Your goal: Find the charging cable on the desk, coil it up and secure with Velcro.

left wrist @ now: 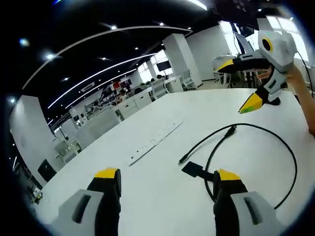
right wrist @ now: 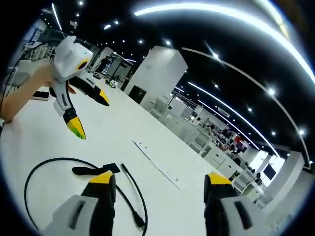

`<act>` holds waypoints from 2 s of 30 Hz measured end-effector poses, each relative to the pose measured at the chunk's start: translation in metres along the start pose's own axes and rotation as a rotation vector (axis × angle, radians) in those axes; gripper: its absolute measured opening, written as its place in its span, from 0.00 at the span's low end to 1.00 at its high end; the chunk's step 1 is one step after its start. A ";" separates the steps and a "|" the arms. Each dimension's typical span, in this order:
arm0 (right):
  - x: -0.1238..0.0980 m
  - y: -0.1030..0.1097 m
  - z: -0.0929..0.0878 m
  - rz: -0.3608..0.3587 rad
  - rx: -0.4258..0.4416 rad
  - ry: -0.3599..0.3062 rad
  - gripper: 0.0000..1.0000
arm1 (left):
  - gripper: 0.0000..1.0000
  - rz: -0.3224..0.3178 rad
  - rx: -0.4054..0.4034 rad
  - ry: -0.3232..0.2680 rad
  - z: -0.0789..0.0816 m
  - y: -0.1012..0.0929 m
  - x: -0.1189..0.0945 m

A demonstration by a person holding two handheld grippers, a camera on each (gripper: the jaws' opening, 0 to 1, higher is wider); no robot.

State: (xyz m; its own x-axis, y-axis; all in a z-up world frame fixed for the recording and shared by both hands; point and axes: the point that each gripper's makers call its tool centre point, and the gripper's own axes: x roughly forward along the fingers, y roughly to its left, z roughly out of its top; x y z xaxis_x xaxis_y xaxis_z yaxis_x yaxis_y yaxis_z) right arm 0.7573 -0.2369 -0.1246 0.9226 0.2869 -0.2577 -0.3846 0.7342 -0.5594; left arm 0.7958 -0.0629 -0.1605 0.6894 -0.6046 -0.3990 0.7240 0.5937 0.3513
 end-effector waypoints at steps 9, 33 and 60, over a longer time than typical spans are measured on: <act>0.000 -0.004 -0.004 -0.006 0.008 0.003 0.71 | 0.77 -0.011 -0.042 0.019 -0.013 0.001 0.010; 0.016 0.007 -0.022 0.017 0.003 0.067 0.70 | 0.77 -0.055 -0.105 0.062 -0.032 -0.008 0.028; 0.018 0.000 -0.036 0.011 0.051 0.097 0.65 | 0.65 -0.288 -0.118 0.097 -0.043 -0.065 0.047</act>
State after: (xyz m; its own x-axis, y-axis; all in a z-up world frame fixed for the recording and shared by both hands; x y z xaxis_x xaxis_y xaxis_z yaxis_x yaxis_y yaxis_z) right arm 0.7730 -0.2541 -0.1573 0.9104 0.2355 -0.3401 -0.3901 0.7625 -0.5162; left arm 0.7802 -0.1073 -0.2389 0.4469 -0.7064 -0.5489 0.8772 0.4663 0.1142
